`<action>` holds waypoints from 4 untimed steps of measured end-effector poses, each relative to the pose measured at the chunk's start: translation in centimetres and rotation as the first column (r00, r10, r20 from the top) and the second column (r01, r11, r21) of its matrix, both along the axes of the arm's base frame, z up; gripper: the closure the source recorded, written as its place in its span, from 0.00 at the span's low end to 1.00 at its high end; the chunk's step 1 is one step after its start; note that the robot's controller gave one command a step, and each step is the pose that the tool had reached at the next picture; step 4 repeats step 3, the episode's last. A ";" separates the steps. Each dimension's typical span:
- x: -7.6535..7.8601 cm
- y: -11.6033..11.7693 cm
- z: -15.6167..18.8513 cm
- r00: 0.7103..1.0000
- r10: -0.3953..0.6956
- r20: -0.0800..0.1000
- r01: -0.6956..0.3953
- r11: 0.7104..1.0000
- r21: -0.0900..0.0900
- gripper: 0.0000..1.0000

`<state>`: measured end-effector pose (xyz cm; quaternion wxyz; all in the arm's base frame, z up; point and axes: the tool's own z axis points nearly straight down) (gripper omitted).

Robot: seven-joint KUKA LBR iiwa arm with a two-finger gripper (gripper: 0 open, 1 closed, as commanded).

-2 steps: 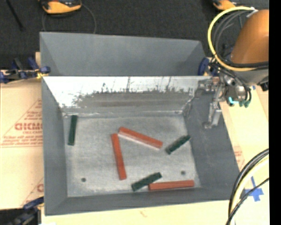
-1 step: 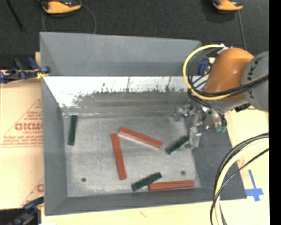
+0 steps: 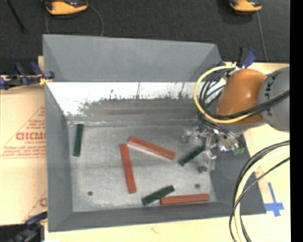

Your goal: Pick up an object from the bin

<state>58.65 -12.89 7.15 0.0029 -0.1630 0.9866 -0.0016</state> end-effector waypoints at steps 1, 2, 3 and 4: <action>0.1 0.0 0.1 1.000 0.002 0.002 -0.002 1.000 -0.001 1.00; 0.1 -0.2 12.5 0.978 0.207 0.005 -0.207 0.978 -0.003 1.00; 1.4 -0.2 25.3 0.973 0.230 0.007 -0.230 0.973 -0.004 1.00; 1.4 -0.2 25.3 0.973 0.230 0.007 -0.230 0.973 -0.004 1.00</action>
Offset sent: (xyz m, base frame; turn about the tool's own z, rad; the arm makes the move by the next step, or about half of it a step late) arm 0.0000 0.0000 0.0000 0.0000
